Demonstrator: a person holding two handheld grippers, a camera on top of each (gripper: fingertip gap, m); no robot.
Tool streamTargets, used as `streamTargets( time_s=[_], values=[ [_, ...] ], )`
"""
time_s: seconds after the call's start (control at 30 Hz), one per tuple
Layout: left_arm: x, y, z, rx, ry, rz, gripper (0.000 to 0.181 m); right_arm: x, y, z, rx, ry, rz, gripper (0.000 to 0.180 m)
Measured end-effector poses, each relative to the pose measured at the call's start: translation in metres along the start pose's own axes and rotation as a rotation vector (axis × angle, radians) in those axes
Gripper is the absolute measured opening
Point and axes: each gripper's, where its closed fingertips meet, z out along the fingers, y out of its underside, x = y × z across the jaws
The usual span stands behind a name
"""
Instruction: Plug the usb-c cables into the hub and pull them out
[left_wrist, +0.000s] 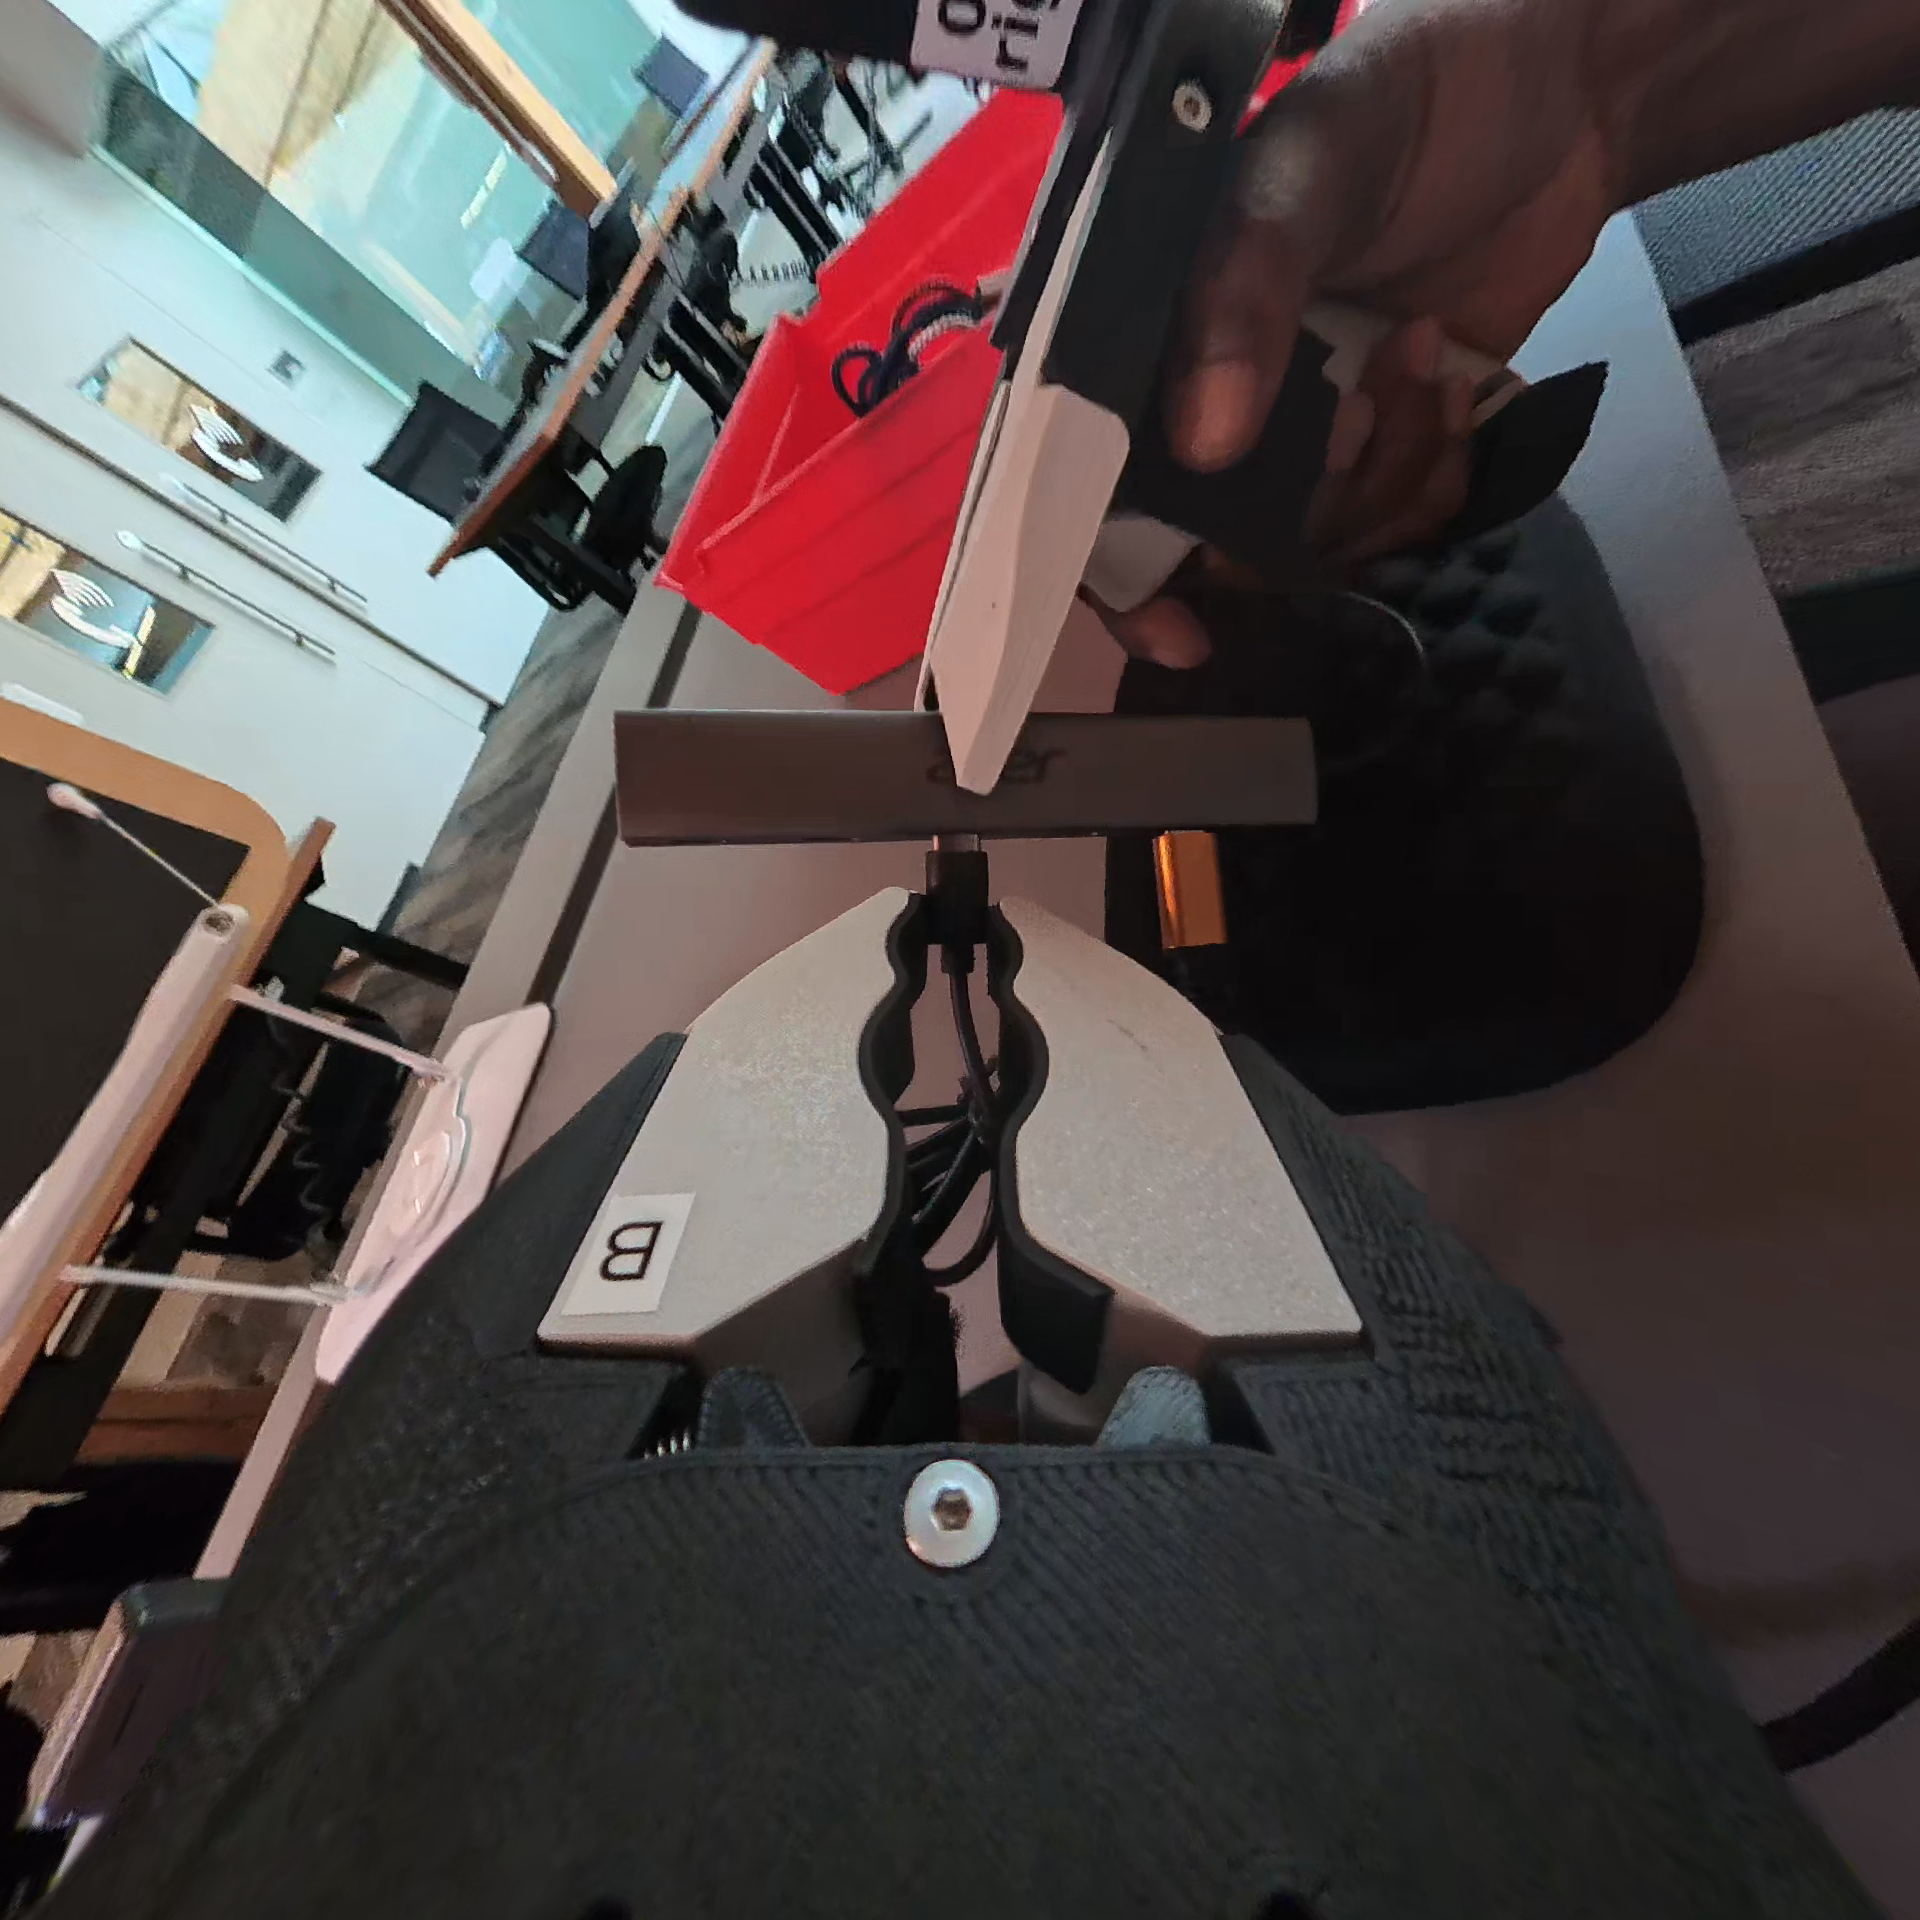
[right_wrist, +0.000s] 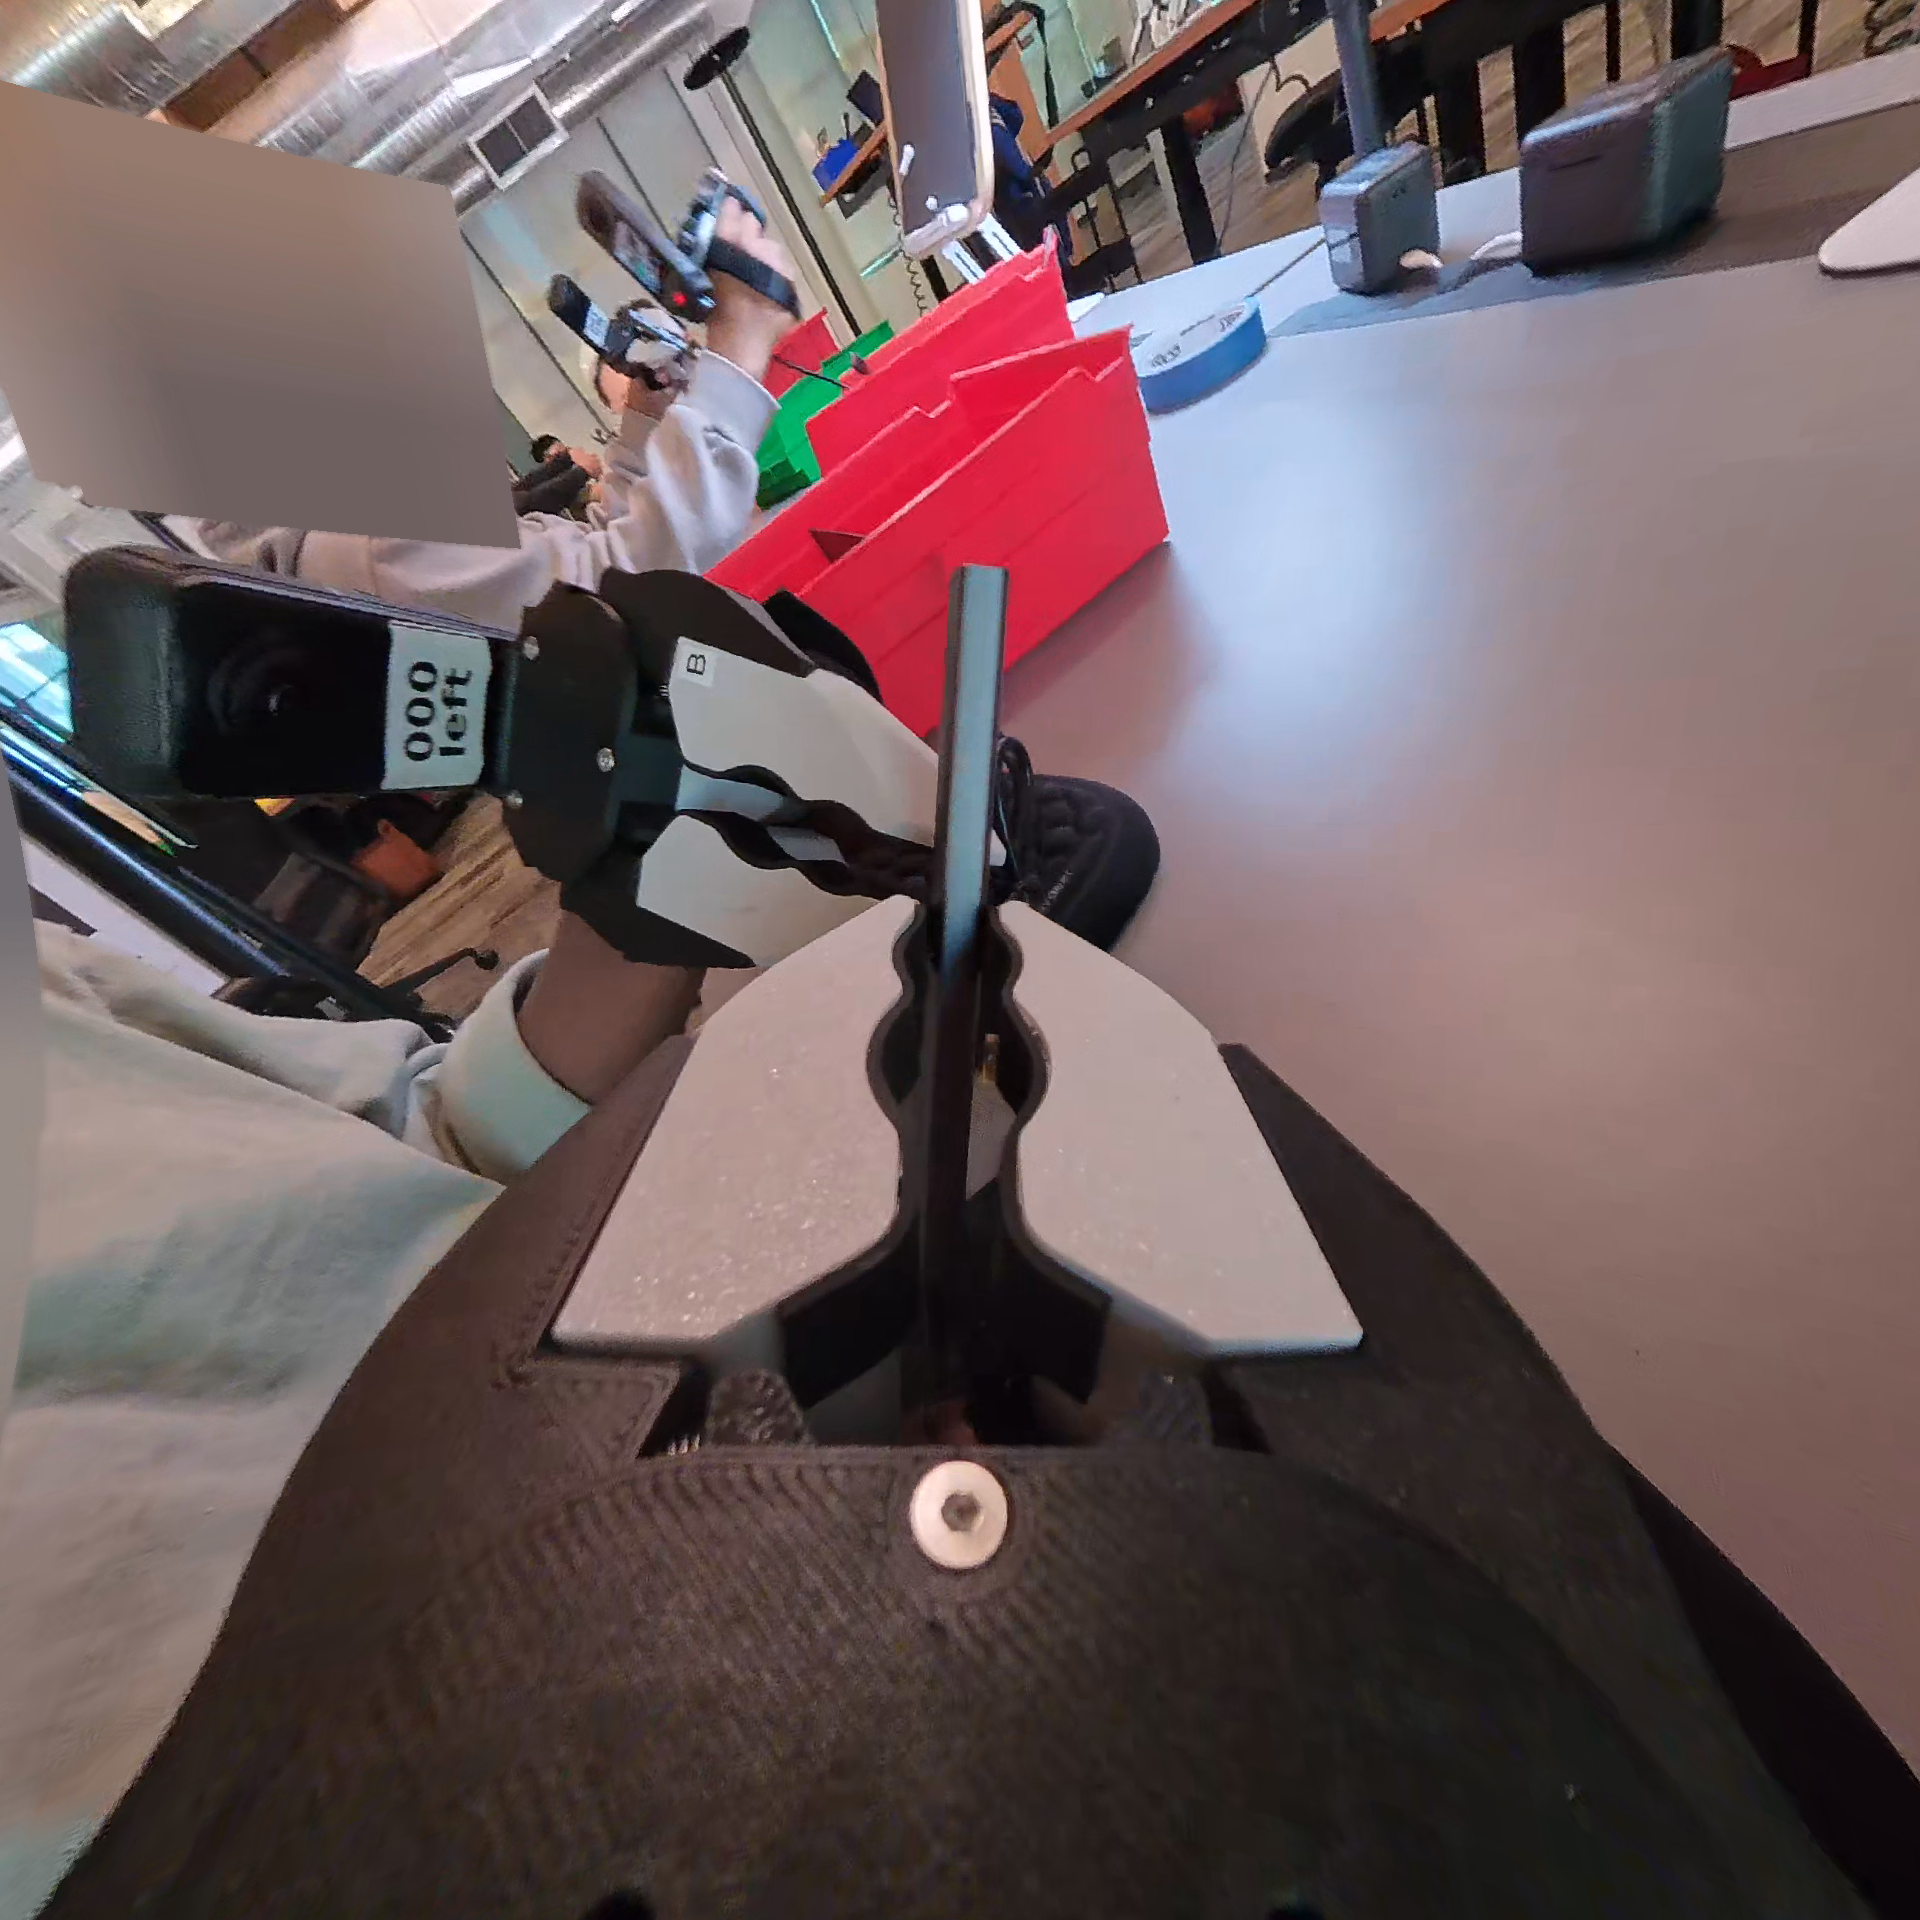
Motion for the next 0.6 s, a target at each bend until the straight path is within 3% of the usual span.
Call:
streamTargets(
  time_s=[0.37,0.6],
  values=[
    [0.002,-0.003,-0.003,-0.004,-0.008,0.073,0.009,-0.007,0.0,0.002,-0.03,0.055,-0.099,0.009],
    [0.015,0.005,-0.002,-0.089,0.071,0.143,0.009,-0.005,0.018,0.009,-0.17,0.101,-0.148,0.009]
  ],
)
